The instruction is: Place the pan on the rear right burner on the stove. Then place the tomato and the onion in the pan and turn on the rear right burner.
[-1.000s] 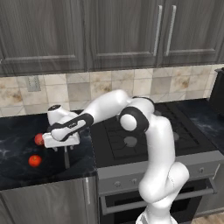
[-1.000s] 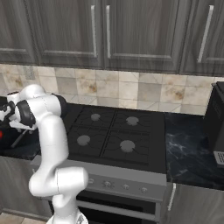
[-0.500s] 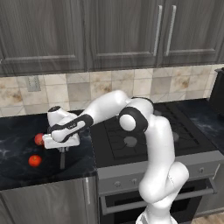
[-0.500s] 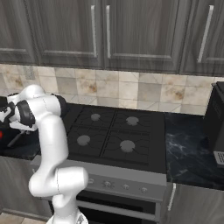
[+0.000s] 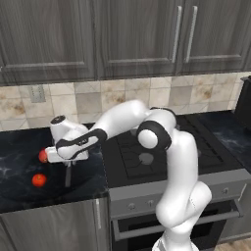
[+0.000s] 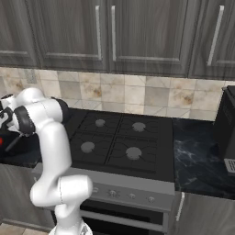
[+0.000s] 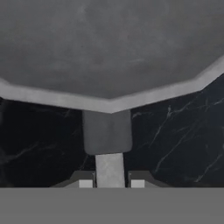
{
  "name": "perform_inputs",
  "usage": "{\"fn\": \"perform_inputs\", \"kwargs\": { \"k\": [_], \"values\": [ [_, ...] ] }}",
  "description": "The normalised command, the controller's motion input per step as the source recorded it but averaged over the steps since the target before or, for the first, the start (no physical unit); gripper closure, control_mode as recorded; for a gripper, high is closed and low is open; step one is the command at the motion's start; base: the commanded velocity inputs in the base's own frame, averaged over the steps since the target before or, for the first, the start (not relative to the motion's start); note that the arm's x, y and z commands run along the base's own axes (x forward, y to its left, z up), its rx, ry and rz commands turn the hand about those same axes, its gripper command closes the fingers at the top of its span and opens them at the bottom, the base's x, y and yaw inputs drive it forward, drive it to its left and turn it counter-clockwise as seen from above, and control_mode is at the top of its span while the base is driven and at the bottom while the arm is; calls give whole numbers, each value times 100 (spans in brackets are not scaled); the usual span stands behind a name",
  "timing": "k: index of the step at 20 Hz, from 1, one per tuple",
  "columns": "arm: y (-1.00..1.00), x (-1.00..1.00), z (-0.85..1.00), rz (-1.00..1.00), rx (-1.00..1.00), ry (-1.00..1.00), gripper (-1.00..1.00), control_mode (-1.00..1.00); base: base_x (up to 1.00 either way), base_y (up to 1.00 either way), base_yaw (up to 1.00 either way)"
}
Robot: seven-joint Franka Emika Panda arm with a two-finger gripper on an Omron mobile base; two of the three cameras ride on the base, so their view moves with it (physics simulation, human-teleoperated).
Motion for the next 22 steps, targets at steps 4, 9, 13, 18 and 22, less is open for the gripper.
{"fn": "perform_inputs", "kwargs": {
  "k": [4, 9, 13, 18, 22],
  "values": [
    [-7, -2, 46, -2, 0, -9, 100, -100, 0, 0, 0],
    [-27, 0, 35, -4, 0, -1, 100, -100, 0, 0, 0],
    [-41, 0, 36, -7, 0, 0, 100, -100, 0, 0, 0],
    [-48, 0, 30, -9, 0, 0, 100, -100, 0, 0, 0],
    [-52, 0, 19, -9, 0, 0, 100, -100, 0, 0, 0]
  ]
}}
